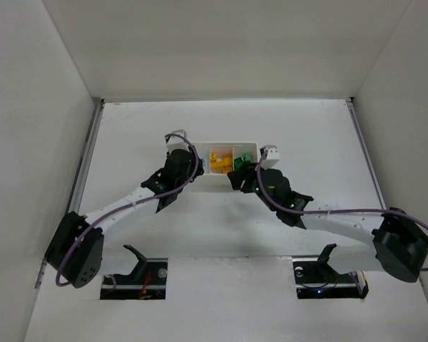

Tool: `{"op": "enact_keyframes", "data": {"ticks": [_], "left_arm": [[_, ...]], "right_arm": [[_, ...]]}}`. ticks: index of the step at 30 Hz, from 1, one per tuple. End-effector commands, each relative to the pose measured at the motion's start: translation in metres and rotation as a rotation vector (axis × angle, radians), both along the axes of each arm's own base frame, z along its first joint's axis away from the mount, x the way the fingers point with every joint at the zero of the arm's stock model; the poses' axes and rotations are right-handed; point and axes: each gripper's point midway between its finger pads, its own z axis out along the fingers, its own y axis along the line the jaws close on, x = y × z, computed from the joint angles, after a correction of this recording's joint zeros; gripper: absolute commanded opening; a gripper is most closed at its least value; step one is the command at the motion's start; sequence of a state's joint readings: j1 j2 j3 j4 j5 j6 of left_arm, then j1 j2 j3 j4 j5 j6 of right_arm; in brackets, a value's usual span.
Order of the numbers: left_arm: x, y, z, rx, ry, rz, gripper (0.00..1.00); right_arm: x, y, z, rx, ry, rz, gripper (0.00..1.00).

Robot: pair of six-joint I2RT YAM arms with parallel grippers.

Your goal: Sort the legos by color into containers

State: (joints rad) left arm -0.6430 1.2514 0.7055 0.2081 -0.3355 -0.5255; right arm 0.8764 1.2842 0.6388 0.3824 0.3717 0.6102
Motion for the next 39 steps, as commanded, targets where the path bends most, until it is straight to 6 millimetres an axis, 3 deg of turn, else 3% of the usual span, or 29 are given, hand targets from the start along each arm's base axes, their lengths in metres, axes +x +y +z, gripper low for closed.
{"op": "enact_keyframes", "data": {"ticks": [1, 6, 7, 14, 15, 16, 17, 23, 26, 30, 39], "left_arm": [[0.025, 0.000, 0.026, -0.008, -0.070, 0.016, 0.47], [0.017, 0.012, 0.044, -0.011, -0.119, 0.034, 0.79], [0.013, 0.018, 0.046, -0.012, -0.128, 0.047, 1.00], [-0.026, 0.070, 0.036, -0.018, -0.118, 0.190, 1.00], [-0.032, 0.079, 0.033, -0.025, -0.110, 0.221, 1.00], [-0.040, 0.090, 0.030, -0.040, -0.105, 0.259, 1.00], [-0.046, 0.098, 0.027, -0.056, -0.100, 0.285, 1.00], [-0.075, 0.142, -0.002, -0.125, -0.019, 0.440, 1.00], [-0.089, 0.160, -0.022, -0.130, 0.068, 0.515, 1.00], [-0.100, 0.174, -0.038, -0.107, 0.167, 0.577, 1.00], [-0.096, 0.164, -0.051, -0.031, 0.237, 0.526, 1.00]], "right_arm": [[-0.011, -0.010, 0.019, 0.056, -0.058, -0.034, 0.59], [-0.023, -0.044, 0.015, 0.032, -0.076, -0.109, 0.68], [-0.025, -0.052, 0.015, 0.025, -0.084, -0.126, 0.70], [-0.019, -0.112, 0.011, 0.051, -0.104, -0.293, 0.77], [-0.018, -0.123, 0.006, 0.047, -0.097, -0.334, 0.82], [-0.016, -0.133, 0.002, 0.042, -0.091, -0.373, 0.98], [-0.014, -0.142, -0.001, 0.031, -0.090, -0.406, 1.00], [-0.015, -0.194, -0.012, 0.041, -0.047, -0.602, 1.00], [-0.016, -0.196, -0.022, 0.113, 0.023, -0.620, 1.00], [-0.017, -0.194, -0.037, 0.086, 0.097, -0.605, 1.00], [-0.012, -0.189, -0.057, 0.008, 0.151, -0.598, 1.00]]}}
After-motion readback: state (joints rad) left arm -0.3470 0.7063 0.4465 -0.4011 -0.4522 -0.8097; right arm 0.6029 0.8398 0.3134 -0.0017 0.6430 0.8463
